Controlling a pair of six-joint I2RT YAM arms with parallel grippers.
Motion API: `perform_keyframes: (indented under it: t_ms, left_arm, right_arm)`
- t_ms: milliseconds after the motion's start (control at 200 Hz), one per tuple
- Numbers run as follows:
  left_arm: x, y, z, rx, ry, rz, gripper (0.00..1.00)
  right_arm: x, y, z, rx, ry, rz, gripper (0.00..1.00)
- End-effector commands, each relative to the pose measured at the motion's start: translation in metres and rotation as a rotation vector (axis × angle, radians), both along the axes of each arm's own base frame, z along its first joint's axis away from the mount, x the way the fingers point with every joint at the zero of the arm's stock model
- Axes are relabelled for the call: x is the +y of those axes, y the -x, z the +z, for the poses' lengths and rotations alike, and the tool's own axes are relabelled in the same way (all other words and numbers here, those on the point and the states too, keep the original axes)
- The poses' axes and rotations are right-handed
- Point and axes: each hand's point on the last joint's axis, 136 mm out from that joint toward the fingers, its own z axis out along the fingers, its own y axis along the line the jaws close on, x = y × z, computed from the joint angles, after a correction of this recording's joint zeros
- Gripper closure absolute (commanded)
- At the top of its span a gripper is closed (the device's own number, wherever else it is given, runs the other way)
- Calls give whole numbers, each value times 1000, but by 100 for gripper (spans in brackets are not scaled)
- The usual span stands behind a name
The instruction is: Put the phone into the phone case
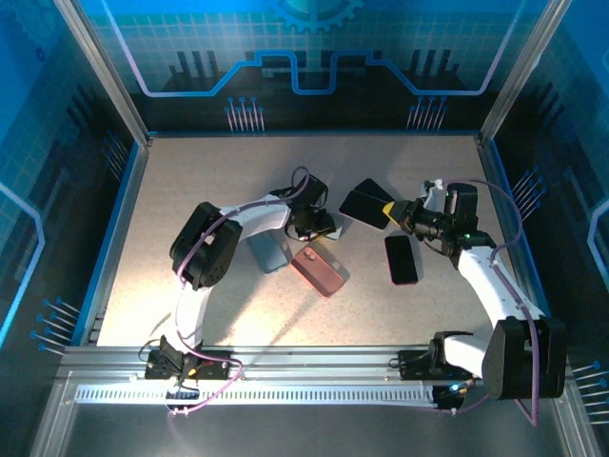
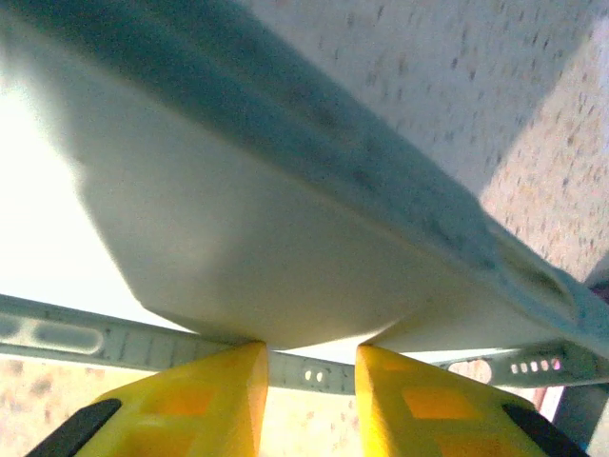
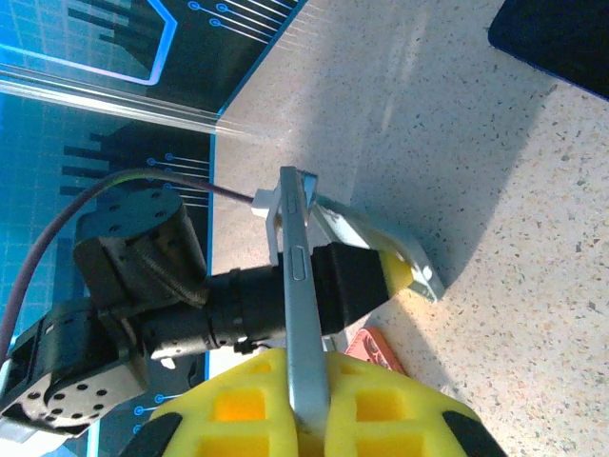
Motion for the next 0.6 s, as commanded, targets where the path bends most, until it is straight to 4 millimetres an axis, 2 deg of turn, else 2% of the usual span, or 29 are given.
perform_keyframes:
  t_ms: [0,115,255,375,595]
  left_arm:
    - [10,5,31,14,67,48,68]
    - [23,-4,56,-22,125,82,67]
    - [37,-14,70,-50,160,107,66]
    - [58,-24,67,-56,147,134,65]
    - [109,-46,46,-52,120,203,69]
  right_arm:
    - [0,3,8,-33,-4,28,100]
    - [2,1,3,-20,-3,36,100]
    - [6,-2,0,-14,8,49,100]
    - [21,0,-5,-7,50,89,100]
    - [57,-2,-24,18,66,146,100]
